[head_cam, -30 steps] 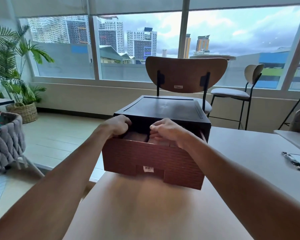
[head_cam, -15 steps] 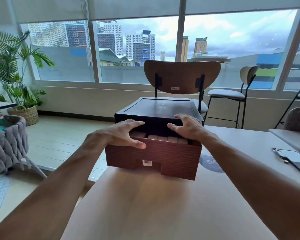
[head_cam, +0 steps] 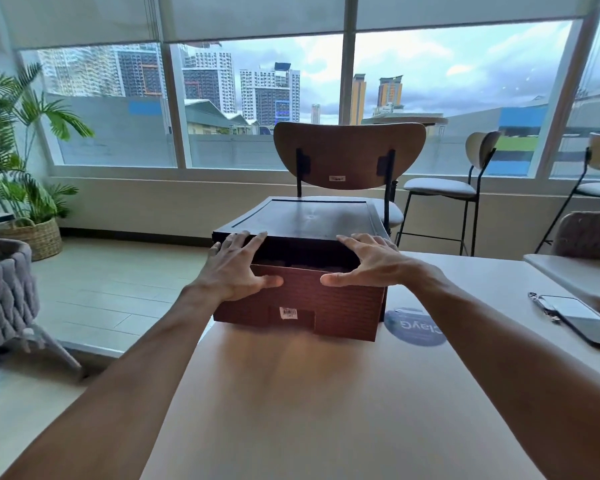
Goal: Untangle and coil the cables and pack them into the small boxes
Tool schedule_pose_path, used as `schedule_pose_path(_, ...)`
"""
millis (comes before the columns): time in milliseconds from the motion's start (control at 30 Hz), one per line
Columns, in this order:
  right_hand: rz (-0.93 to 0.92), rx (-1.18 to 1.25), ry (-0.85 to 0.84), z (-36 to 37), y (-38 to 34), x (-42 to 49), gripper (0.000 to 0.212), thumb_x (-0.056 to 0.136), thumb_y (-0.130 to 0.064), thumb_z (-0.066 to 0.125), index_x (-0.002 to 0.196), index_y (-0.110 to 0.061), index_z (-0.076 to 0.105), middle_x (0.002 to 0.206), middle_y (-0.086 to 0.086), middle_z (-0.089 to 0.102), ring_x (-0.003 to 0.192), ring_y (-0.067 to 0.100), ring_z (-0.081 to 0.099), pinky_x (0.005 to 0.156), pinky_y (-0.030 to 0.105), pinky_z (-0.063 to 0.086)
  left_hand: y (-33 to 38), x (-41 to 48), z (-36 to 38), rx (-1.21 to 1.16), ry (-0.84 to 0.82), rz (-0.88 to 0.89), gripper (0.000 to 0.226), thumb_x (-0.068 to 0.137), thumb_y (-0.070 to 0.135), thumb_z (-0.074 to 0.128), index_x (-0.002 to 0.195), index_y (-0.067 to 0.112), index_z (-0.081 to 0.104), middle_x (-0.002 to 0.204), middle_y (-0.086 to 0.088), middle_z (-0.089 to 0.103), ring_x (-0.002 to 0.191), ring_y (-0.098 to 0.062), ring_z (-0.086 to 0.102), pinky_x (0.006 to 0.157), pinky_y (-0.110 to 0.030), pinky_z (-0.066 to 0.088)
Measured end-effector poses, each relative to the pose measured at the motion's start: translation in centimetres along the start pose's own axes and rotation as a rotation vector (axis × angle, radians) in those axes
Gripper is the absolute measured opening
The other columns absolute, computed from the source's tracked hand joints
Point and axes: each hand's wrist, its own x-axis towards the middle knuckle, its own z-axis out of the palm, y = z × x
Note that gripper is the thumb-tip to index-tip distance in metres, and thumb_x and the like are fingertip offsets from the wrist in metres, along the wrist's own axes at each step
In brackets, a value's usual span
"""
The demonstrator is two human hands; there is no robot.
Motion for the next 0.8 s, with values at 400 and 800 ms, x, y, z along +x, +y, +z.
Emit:
schedule_pose_path(400,0.006,-0.048,0.536,3.1,0.3,1.7,0.072,0.075,-0.052,0.078,0.135,-0.019,0.054,0.124,0.001,0.053,0.119,0.023,0.047,0.104,0.039,0.036,1.8,3.4,2.7,0.064,0.112,-0.101,0.085,0.081,0.072,0.058,0.149,0.028,0.031,0.144,-0.007,0.030,0.135,-0.033,0.028,0.112,-0.052,0.021)
schedule_pose_path(800,0.043,-0.143,0.852,5.6,0.0,3.5,0.047,0.070,-0.035,0.086,0.107,-0.016,0.063,0.100,0.002,0.058,0.098,0.024,0.054,0.087,0.038,0.041,2.8,4.6,5.5,0.093,0.318,-0.156,0.066,0.081,0.060,0.067,0.128,0.021,0.040,0.128,-0.015,0.036,0.123,-0.035,0.036,0.108,-0.057,0.027)
